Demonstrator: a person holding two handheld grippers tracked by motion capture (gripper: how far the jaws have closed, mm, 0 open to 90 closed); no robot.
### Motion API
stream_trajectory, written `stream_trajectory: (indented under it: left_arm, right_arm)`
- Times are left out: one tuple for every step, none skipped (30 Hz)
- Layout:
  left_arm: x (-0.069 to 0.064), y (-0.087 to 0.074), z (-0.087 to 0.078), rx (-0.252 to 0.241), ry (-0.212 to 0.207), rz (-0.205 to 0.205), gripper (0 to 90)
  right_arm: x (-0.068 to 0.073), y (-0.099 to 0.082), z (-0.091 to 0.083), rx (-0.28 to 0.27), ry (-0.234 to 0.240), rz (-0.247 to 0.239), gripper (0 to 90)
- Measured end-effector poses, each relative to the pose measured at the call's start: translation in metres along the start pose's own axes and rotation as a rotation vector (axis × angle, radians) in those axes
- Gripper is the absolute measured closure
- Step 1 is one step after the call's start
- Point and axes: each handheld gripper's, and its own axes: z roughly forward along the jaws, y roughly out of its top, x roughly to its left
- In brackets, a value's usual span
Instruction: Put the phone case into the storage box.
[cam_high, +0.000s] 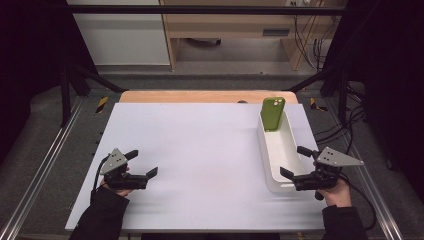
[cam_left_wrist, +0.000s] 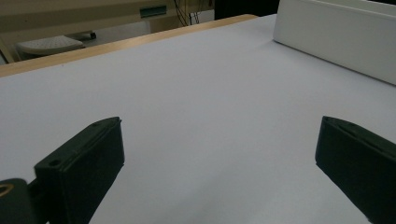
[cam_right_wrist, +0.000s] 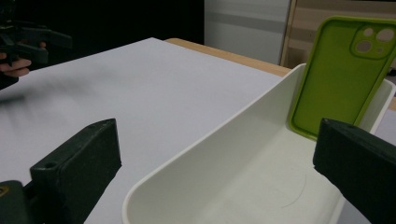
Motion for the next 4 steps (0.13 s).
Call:
stream_trajectory:
  left_arm:
    - [-0.0001,-0.0001,0.0001,0.001,-0.001,0.002,0.9]
    - [-0.0002,-0.0001,0.0001,0.001,-0.003,0.003,0.9]
    - [-0.0003,0.0,0.0002,0.001,-0.003,0.005,0.9]
    - [-0.0003,0.0,0.0002,0.001,-0.003,0.005,0.9]
  right_arm:
    - [0.0002,-0.0012,-0.0011,-0.004,0.0,0.004,1.6]
    - [0.0001,-0.0023,-0.0022,-0.002,-0.004,0.004,1.6]
    - [-0.0001,-0.0033,-0.003,-0.002,-0.006,0.004,1.5]
    - [-0.0001,-0.0033,-0.003,-0.002,-0.006,0.004,1.5]
